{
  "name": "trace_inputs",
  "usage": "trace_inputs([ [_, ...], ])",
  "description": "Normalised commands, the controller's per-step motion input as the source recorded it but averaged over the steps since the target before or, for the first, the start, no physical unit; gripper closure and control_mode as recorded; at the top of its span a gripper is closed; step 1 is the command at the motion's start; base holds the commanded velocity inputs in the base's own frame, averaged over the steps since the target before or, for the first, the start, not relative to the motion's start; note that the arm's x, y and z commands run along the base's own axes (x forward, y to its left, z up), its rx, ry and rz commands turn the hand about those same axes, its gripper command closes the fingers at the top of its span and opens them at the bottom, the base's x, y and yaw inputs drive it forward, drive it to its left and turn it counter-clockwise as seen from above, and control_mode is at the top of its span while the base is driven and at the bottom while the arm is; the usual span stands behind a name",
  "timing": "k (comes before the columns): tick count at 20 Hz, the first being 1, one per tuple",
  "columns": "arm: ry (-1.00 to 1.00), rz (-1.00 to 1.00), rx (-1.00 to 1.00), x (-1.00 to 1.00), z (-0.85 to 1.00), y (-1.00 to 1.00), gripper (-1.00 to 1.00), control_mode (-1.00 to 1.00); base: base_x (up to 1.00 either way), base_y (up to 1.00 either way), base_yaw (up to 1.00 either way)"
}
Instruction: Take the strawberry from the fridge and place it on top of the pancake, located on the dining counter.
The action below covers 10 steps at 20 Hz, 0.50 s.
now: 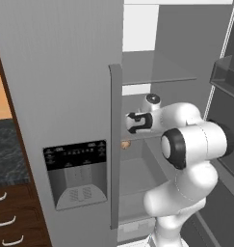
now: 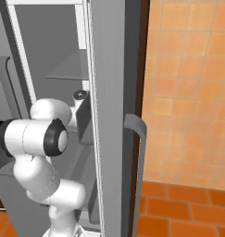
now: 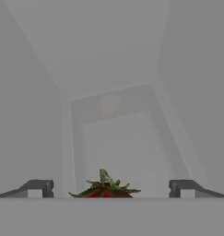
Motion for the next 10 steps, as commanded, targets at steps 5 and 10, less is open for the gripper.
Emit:
trace_inputs([
  [5, 0.01, -0.01, 0.0, 0.01, -0.15, 0.0, 1.0, -1.0, 0.0, 0.0, 0.0],
  [10, 0.01, -0.06, 0.0, -0.48, 0.0, 0.0, 1.0, -1.0, 0.0, 0.0, 0.0],
])
